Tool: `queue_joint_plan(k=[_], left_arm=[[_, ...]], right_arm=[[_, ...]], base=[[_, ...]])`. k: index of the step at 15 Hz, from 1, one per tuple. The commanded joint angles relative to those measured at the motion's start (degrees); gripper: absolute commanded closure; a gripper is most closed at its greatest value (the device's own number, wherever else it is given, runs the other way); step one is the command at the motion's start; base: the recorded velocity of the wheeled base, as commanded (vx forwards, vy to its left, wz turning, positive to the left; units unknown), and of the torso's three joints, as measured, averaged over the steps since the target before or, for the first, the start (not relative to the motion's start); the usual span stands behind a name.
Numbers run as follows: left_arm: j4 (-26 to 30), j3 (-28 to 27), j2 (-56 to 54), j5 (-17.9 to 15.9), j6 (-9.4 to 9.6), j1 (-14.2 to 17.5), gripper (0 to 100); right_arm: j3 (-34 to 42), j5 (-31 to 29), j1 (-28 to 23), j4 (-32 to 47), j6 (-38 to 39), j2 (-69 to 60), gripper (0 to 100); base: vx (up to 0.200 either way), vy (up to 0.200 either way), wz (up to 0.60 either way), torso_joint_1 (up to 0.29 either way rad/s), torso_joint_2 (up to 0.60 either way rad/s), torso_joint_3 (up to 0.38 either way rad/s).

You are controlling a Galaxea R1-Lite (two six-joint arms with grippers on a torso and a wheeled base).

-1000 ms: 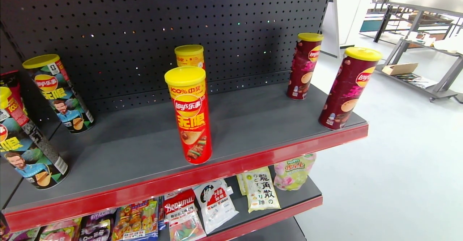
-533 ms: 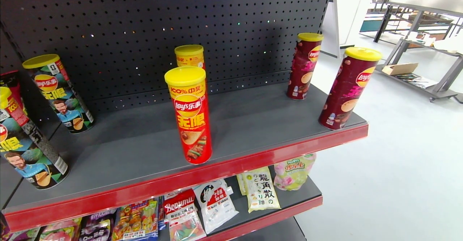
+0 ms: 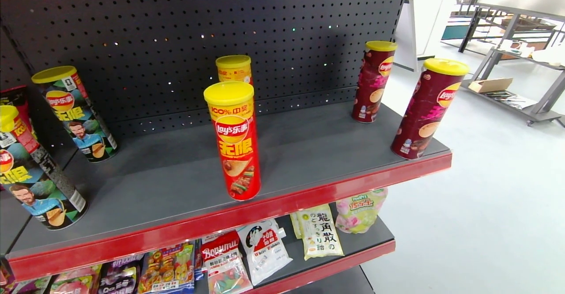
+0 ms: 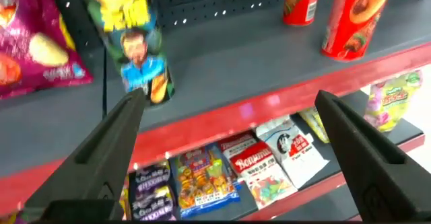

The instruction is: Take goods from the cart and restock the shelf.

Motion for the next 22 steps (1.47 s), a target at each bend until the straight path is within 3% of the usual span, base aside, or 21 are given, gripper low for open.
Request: queue_joint_plan(k=[1, 6, 9, 13, 15, 16, 18, 19, 20, 21, 22], left_arm=[[-0.2, 1.31, -3.78, 0.21, -0.12, 0.0, 0], [-0.02, 2.1, -3.69, -0.14, -0.12, 0.0, 0], [-0.02, 4.56, -3.69, -0.32, -0.38, 0.0, 0], [-0.29, 8.51, -3.78, 0.12, -3.1, 0.09, 0], [-0.46, 11.24, -4.22, 5.13, -4.16, 1.06, 0], [-1.16, 12.12, -4.4, 9.26, -5.57, 1.23, 0], [-2.22, 12.64, -4.75, 10.93, -6.27, 1.32, 0], [-7.23, 14.93, -4.84, 10.67, -7.32, 1.41, 0], [-8.55, 15.1, -4.92, 7.94, -9.08, 1.5, 0], [-7.67, 15.1, -4.92, 2.67, -8.99, 1.5, 0], [-7.58, 15.1, -4.92, 1.09, -7.94, 1.41, 0]], right_arm=[[0.01, 0.0, 0.01, 0.0, -0.01, -0.01, 0], [0.01, 0.0, 0.01, 0.0, -0.01, -0.01, 0], [0.01, 0.09, 0.01, 0.0, -0.1, -0.01, 0], [0.01, 0.26, 0.01, 0.0, -0.01, -0.01, 0], [0.01, 0.26, 0.01, 0.0, -0.01, -0.01, 0], [0.01, 0.26, 0.01, 0.0, 0.07, -0.01, 0], [0.01, 0.26, 0.01, 0.0, -0.01, -0.01, 0], [0.01, 0.26, 0.01, 0.0, -0.01, -0.01, 0], [0.01, 0.26, 0.01, 0.0, -0.1, -0.01, 0], [0.01, 0.35, 0.01, 0.0, -0.1, -0.01, 0], [0.01, 0.35, 0.01, 0.0, -0.1, -0.01, 0]], base=[[0.0, 0.0, 0.6, 0.002, 0.0, 0.002], [0.0, 0.0, 0.6, 0.005, 0.0, 0.001], [0.0, 0.0, 0.0, 0.0, 0.0, 0.0], [0.0, 0.0, 0.0, 0.0, 0.0, 0.0], [0.0, 0.0, 0.0, 0.0, 0.0, 0.0], [0.0, 0.0, 0.0, 0.0, 0.0, 0.0], [0.0, 0.0, 0.0, 0.0, 0.0, 0.0], [0.0, 0.0, 0.0, 0.0, 0.0, 0.0], [0.0, 0.0, 0.0, 0.0, 0.0, 0.0], [0.0, 0.0, 0.0, 0.0, 0.0, 0.0], [0.0, 0.0, 0.0, 0.0, 0.0, 0.0]])
